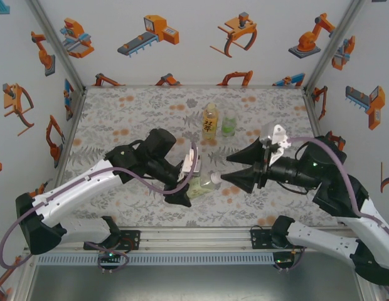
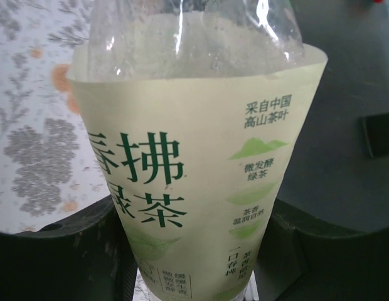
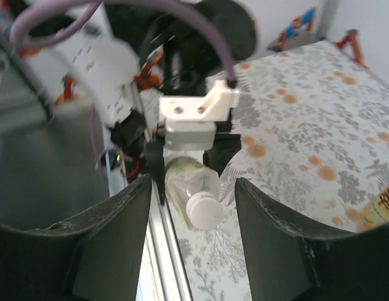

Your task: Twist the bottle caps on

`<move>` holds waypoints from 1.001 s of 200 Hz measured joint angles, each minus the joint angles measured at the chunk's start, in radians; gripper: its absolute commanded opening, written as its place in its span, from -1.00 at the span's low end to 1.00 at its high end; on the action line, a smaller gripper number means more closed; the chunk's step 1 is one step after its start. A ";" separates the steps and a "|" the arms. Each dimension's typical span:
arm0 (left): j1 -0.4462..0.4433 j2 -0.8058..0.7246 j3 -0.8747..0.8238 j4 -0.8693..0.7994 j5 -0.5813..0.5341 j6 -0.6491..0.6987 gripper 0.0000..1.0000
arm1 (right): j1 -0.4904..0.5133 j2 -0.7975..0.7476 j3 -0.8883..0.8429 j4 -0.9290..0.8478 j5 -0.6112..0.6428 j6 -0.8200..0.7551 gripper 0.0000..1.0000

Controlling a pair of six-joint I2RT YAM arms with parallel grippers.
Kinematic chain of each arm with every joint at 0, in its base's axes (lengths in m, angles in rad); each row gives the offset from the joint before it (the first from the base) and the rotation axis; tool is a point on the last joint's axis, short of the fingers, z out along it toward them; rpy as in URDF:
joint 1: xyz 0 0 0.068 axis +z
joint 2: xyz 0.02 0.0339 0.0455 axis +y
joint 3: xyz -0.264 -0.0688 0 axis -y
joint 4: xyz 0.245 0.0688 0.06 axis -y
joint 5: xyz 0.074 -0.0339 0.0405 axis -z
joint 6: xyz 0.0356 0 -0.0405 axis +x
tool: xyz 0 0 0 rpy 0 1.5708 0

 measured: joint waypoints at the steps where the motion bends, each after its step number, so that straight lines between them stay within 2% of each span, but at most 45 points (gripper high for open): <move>1: 0.000 0.000 0.000 -0.005 0.004 0.003 -1.00 | 0.000 0.000 -0.001 -0.001 -0.005 -0.004 0.03; 25: 0.000 0.004 0.000 -0.066 0.060 0.045 -1.00 | 0.000 0.003 -0.064 -0.011 -0.115 -0.108 0.03; 52: -0.001 0.015 0.000 -0.098 0.097 0.061 -1.00 | 0.000 0.020 -0.121 -0.021 -0.180 -0.177 0.02; 108: -0.002 0.044 0.007 -0.121 0.123 0.081 -1.00 | 0.000 0.037 -0.166 -0.018 -0.225 -0.217 -0.29; 136: -0.007 0.051 0.024 -0.132 0.129 0.090 -1.00 | 0.000 0.027 -0.168 -0.012 -0.225 -0.220 -0.36; 152: -0.009 0.053 0.030 -0.134 0.129 0.092 -1.00 | 0.000 0.023 -0.169 -0.006 -0.224 -0.216 -0.75; 167: -0.009 0.052 0.032 -0.134 0.127 0.092 -1.00 | 0.000 0.023 -0.170 -0.004 -0.215 -0.197 -0.80; 182: -0.009 0.052 0.032 -0.132 0.119 0.091 -1.00 | 0.001 0.023 -0.170 -0.004 -0.193 -0.162 -1.00; 200: -0.009 0.047 0.032 -0.117 0.079 0.080 -1.00 | 0.002 0.022 -0.179 0.002 -0.140 -0.090 -1.00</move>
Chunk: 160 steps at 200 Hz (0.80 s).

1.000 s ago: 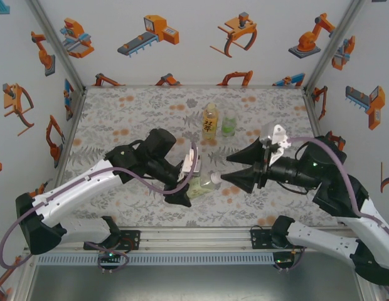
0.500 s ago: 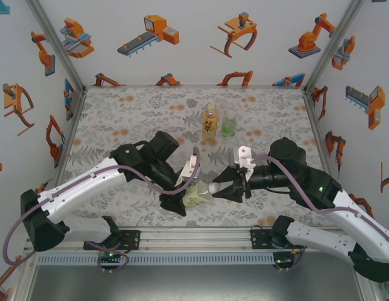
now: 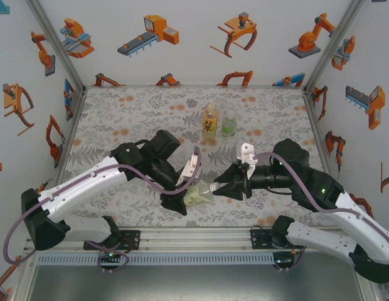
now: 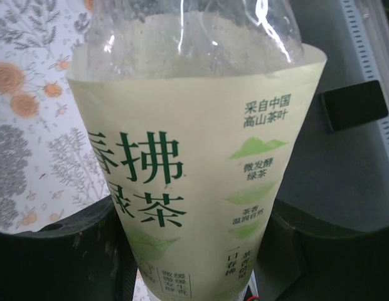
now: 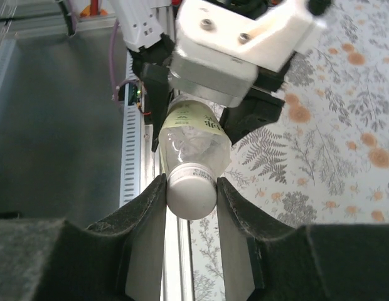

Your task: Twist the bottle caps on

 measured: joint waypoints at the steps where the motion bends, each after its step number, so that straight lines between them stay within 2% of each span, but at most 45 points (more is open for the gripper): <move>1: 0.000 -0.001 0.000 0.002 -0.003 -0.001 -1.00 | 0.000 -0.001 -0.001 0.002 0.007 0.007 -1.00; 35: -0.010 -0.056 -0.053 0.111 -0.183 -0.056 -1.00 | 0.005 -0.027 -0.060 0.047 0.190 0.256 -1.00; 74: -0.030 -0.111 -0.125 0.266 -0.431 -0.113 -1.00 | 0.004 -0.014 -0.087 0.047 0.452 0.712 -1.00; 92: -0.039 -0.117 -0.137 0.296 -0.532 -0.121 -1.00 | 0.001 0.003 -0.098 0.045 0.534 0.922 -1.00; 116: -0.046 -0.116 -0.148 0.305 -0.638 -0.121 -1.00 | -0.005 0.028 -0.120 0.045 0.594 1.118 -1.00; 127: -0.046 -0.114 -0.151 0.304 -0.662 -0.120 -1.00 | -0.005 0.043 -0.120 0.045 0.609 1.168 -0.60; 143: -0.045 -0.114 -0.158 0.305 -0.683 -0.119 -1.00 | -0.005 0.059 -0.120 0.043 0.620 1.211 -0.20; 151: -0.045 -0.114 -0.159 0.306 -0.687 -0.119 -1.00 | -0.005 0.063 -0.120 0.040 0.623 1.226 -0.11; 160: -0.045 -0.113 -0.159 0.323 -0.693 -0.120 -1.00 | -0.003 0.066 -0.120 0.035 0.616 1.246 -0.10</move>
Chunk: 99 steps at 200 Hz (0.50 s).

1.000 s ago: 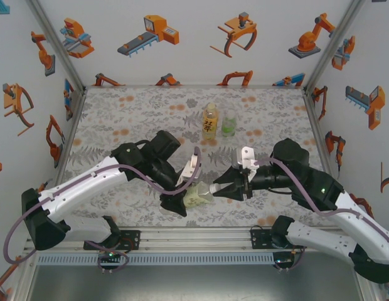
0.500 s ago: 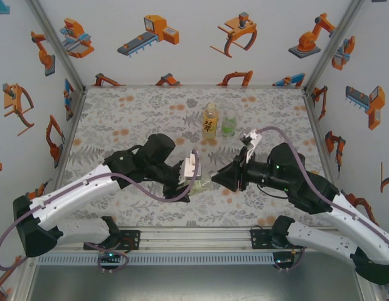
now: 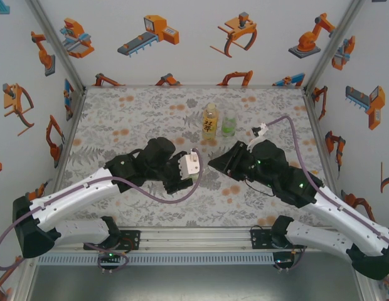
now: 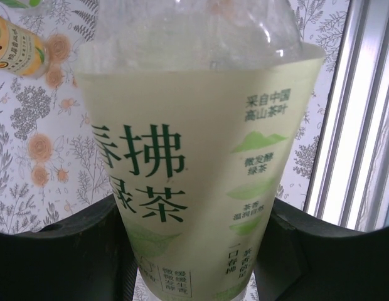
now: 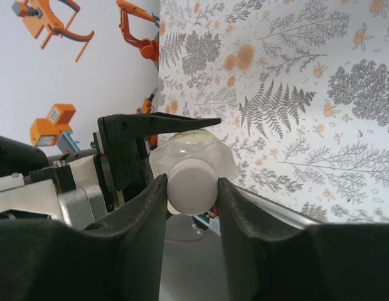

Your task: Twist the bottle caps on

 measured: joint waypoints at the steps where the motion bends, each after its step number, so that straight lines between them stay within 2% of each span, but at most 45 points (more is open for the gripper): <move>1: 0.000 0.000 0.000 0.005 0.000 0.000 -1.00 | 0.000 0.000 0.000 0.000 0.000 0.000 -0.10; 53: 0.002 0.003 0.000 0.069 -0.017 0.000 -1.00 | 0.002 0.004 0.003 -0.006 -0.014 0.020 -0.11; 99: 0.003 0.004 0.000 0.084 0.002 0.007 -1.00 | 0.003 0.004 0.027 -0.030 0.008 -0.020 -0.02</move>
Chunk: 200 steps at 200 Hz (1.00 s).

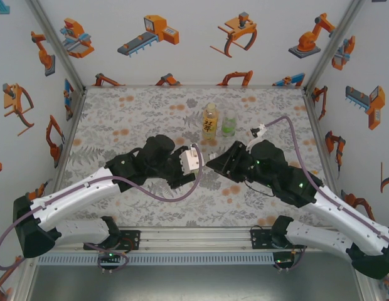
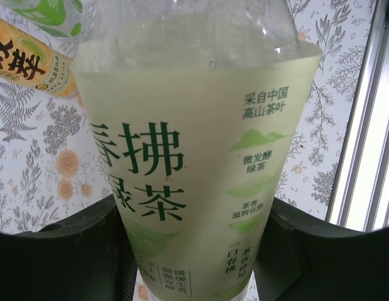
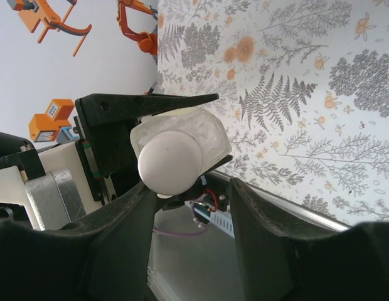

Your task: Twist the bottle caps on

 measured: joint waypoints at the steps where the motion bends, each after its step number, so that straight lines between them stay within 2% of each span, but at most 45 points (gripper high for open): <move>1: 0.000 0.000 0.000 0.001 0.002 0.000 -1.00 | 0.000 0.000 0.001 -0.001 0.000 -0.001 -0.01; 53: 0.000 0.000 0.000 0.009 0.071 0.016 -1.00 | 0.000 0.022 0.046 -0.007 0.018 -0.070 -0.06; 86: 0.001 0.005 0.000 -0.005 0.090 0.023 -1.00 | 0.000 0.035 0.050 0.000 0.022 -0.092 -0.26; 112: 0.004 0.008 0.000 -0.013 0.093 0.023 -0.99 | 0.000 0.040 0.051 0.000 0.026 -0.111 -0.50; 121: 0.004 0.008 0.000 -0.013 0.092 0.023 -0.82 | 0.000 0.040 0.051 0.000 0.026 -0.113 -0.60; 135: 0.004 0.008 0.000 -0.012 0.086 0.021 -0.37 | 0.000 0.042 0.051 0.000 0.026 -0.115 -0.72; 142: 0.004 0.008 0.000 -0.012 0.081 0.016 -0.09 | -0.001 0.044 0.053 0.000 0.026 -0.116 -0.75; 147: 0.004 0.008 0.000 -0.012 0.078 0.014 0.24 | -0.002 0.046 0.054 0.001 0.027 -0.118 -0.78; 163: 0.003 0.007 0.000 -0.004 0.054 0.001 0.75 | -0.001 0.064 0.068 -0.005 0.030 -0.127 -0.84; 185: 0.006 -0.003 -0.005 0.026 0.013 -0.026 0.99 | -0.001 0.120 0.106 -0.035 0.034 -0.159 -0.85; 200: 0.018 -0.019 -0.013 0.036 -0.006 -0.042 0.94 | -0.002 0.177 0.151 -0.063 0.043 -0.195 -0.86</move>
